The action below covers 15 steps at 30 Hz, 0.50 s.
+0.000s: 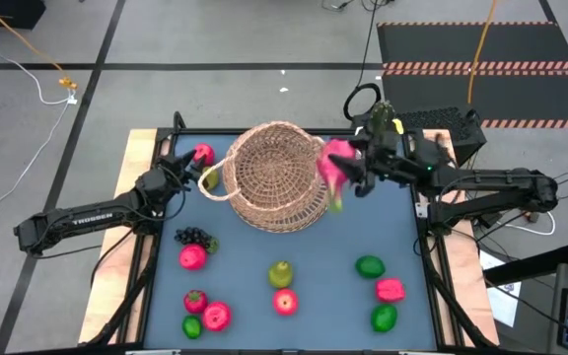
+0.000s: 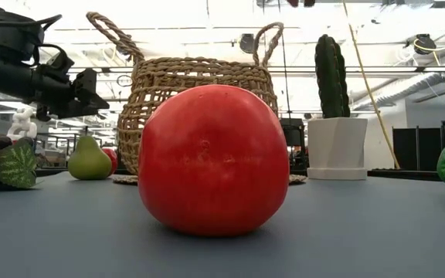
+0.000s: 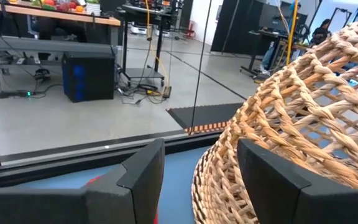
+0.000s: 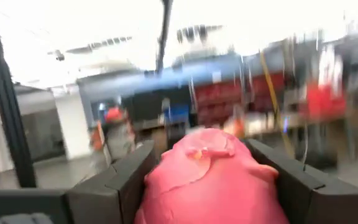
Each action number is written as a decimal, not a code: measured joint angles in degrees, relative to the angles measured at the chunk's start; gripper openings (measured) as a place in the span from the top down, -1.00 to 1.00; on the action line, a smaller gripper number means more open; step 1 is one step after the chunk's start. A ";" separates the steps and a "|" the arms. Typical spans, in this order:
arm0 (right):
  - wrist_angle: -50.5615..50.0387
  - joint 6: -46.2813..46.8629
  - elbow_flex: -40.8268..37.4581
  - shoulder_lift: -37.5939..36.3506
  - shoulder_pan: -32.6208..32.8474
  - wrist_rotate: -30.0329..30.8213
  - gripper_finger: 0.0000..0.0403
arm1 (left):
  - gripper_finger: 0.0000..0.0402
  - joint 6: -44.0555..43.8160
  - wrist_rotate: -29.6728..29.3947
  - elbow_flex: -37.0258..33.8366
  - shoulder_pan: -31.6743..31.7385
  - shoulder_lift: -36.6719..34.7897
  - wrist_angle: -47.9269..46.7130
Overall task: Build produce basket
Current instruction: Put the dragon fruit into the brown basket
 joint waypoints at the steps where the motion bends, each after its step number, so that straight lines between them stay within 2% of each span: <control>1: 2.32 -2.29 0.00 0.22 -0.23 0.01 -0.13 | -0.02 -0.12 0.09 0.00 0.00 0.00 -0.20; 4: 8.72 -7.66 0.00 2.18 -0.94 -0.06 -0.13 | -0.02 -0.13 0.27 0.00 0.00 0.00 -0.25; 7: 12.90 -13.07 2.13 7.14 -1.71 -0.12 -0.13 | -0.02 -0.18 0.29 0.00 0.00 0.02 0.30; 12: 17.06 -14.71 8.97 21.41 -2.13 -0.26 -0.13 | -0.02 -1.40 0.42 0.00 0.02 0.00 0.66; 15: 16.84 -19.99 12.52 29.24 -1.77 -0.24 -0.13 | -0.02 -1.63 0.42 0.00 0.02 0.01 0.62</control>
